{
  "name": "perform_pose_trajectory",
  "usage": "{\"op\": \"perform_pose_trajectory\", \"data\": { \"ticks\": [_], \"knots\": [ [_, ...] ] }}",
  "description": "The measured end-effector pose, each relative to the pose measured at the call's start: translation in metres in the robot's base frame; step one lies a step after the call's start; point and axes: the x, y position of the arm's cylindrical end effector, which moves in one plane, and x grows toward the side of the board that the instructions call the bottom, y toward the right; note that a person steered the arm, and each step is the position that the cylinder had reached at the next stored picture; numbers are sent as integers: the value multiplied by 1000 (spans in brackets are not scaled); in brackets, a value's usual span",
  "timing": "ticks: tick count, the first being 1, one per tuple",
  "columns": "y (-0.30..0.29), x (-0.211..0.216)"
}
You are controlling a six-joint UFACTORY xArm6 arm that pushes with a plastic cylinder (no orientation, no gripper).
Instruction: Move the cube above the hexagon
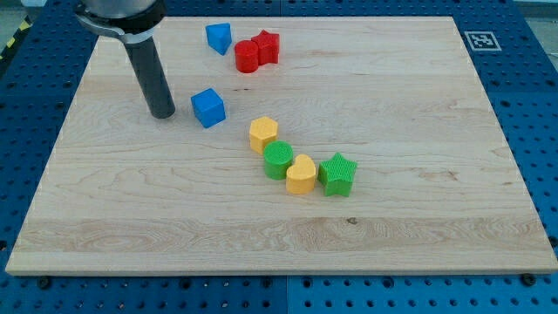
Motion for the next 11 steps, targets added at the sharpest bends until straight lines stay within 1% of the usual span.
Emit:
{"op": "perform_pose_trajectory", "data": {
  "ticks": [1, 2, 5, 8, 10, 11],
  "knots": [
    [24, -9],
    [39, -5],
    [39, 21],
    [63, 6],
    [108, -6],
    [105, -9]
  ]
}}
